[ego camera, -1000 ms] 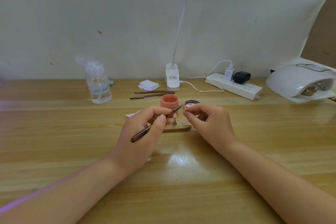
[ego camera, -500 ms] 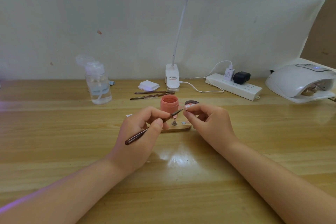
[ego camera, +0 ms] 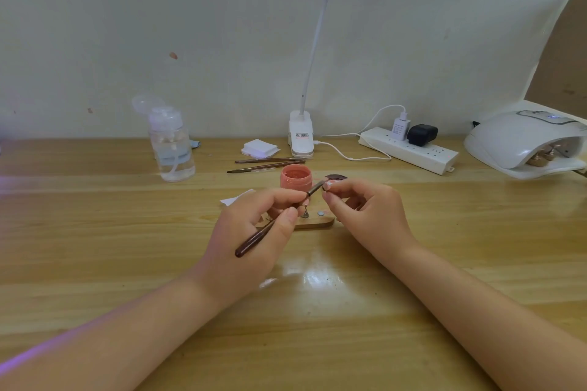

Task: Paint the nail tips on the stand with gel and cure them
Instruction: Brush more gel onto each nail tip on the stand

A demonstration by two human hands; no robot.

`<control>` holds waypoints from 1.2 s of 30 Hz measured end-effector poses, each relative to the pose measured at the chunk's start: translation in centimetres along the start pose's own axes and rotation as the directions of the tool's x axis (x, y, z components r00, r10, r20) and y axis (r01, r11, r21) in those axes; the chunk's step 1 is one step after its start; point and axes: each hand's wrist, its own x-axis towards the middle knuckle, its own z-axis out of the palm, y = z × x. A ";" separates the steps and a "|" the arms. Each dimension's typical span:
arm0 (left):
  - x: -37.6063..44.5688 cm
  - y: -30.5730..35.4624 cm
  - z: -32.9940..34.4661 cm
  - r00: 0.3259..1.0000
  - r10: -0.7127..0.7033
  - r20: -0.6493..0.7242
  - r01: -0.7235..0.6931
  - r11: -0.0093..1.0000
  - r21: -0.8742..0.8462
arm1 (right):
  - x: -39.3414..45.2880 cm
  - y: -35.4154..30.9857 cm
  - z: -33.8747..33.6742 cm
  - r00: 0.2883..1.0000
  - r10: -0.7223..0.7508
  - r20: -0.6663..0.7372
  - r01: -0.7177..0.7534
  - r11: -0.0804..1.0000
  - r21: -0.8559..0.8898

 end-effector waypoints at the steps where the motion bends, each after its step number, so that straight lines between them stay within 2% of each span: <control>1: 0.0 -0.1 0.0 1.000 -0.007 0.008 0.007 1.000 0.007 | 0.0 0.0 0.0 1.000 -0.001 -0.003 0.001 1.000 -0.001; 5: -0.1 -0.3 0.0 0.999 -0.044 -0.027 0.043 0.998 -0.052 | 0.0 0.1 0.0 1.000 0.011 -0.013 -0.011 1.000 -0.004; 10: -0.1 0.0 0.1 1.000 0.005 0.004 -0.004 0.994 -0.113 | 0.0 -0.1 0.0 1.000 0.008 -0.025 -0.009 1.000 -0.005; 13: 0.0 -0.3 0.1 1.000 0.012 0.023 -0.011 0.999 -0.044 | 0.0 -0.2 -0.1 1.000 -0.001 -0.029 0.000 1.000 -0.023; 19: 0.2 -0.7 -0.1 0.992 0.118 0.053 -0.122 0.990 0.066 | 0.0 -0.4 -0.2 0.999 -0.008 -0.034 0.006 0.999 -0.041; 24: 0.0 -0.8 0.0 0.998 0.053 0.018 -0.053 0.999 0.001 | 0.0 -0.5 -0.3 0.999 -0.025 -0.034 0.022 0.998 -0.064; 36: -0.2 -0.5 -0.1 0.999 0.038 -0.035 -0.039 0.999 -0.021 | 0.0 -0.2 -0.2 0.999 -0.025 -0.040 0.023 0.998 -0.060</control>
